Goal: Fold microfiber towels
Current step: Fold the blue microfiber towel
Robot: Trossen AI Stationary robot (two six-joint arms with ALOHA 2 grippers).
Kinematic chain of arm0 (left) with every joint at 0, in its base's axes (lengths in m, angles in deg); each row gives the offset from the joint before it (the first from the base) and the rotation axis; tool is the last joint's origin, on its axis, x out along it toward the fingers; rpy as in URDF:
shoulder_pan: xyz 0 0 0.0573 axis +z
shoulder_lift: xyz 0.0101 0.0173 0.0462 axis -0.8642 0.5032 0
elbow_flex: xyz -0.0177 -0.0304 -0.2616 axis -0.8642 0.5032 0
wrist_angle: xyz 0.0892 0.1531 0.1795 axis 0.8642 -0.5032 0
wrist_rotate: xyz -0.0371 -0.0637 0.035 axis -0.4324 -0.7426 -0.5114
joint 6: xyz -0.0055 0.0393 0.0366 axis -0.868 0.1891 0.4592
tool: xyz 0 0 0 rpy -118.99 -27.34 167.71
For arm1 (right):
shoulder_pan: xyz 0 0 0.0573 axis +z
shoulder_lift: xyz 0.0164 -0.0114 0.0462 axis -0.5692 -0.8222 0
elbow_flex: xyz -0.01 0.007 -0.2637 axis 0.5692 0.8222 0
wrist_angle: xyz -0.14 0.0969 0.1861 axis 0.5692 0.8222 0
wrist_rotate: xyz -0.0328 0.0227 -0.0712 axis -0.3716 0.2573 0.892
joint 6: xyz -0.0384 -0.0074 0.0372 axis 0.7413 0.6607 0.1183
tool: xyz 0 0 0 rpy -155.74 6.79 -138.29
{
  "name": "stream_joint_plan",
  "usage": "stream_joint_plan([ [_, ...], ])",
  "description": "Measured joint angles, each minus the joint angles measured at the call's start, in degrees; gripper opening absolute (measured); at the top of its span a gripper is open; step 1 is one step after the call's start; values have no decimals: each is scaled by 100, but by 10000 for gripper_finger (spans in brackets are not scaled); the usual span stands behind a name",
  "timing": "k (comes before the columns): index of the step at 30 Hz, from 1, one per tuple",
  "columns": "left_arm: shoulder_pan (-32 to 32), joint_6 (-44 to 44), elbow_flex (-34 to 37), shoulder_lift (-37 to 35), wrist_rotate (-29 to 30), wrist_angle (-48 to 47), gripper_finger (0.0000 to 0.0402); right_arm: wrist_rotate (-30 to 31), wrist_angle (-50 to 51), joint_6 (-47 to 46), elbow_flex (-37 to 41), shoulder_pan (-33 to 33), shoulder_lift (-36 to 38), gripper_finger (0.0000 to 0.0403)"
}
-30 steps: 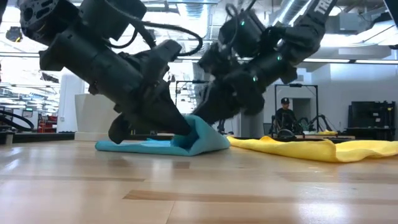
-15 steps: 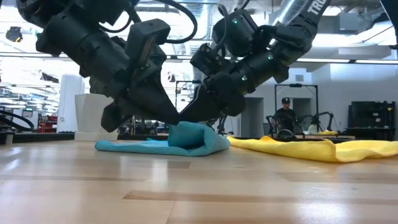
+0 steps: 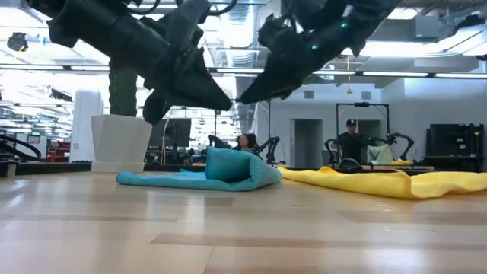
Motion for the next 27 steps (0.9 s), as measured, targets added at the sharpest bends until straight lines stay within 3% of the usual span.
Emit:
stream_joint_plan([
  [4,97,449,0,109,-146,10,0,-11,-60,-292,428,195,106,123],
  [11,134,886,6,234,-435,-269,0,250,-1536,-1003,1332,842,-31,111],
  [17,157,1008,-4,604,-636,-154,0,745,-2099,-1152,1263,1367,-677,100],
  [27,155,808,2,818,-717,-679,0,767,-2348,-1472,869,1547,-1731,90],
])
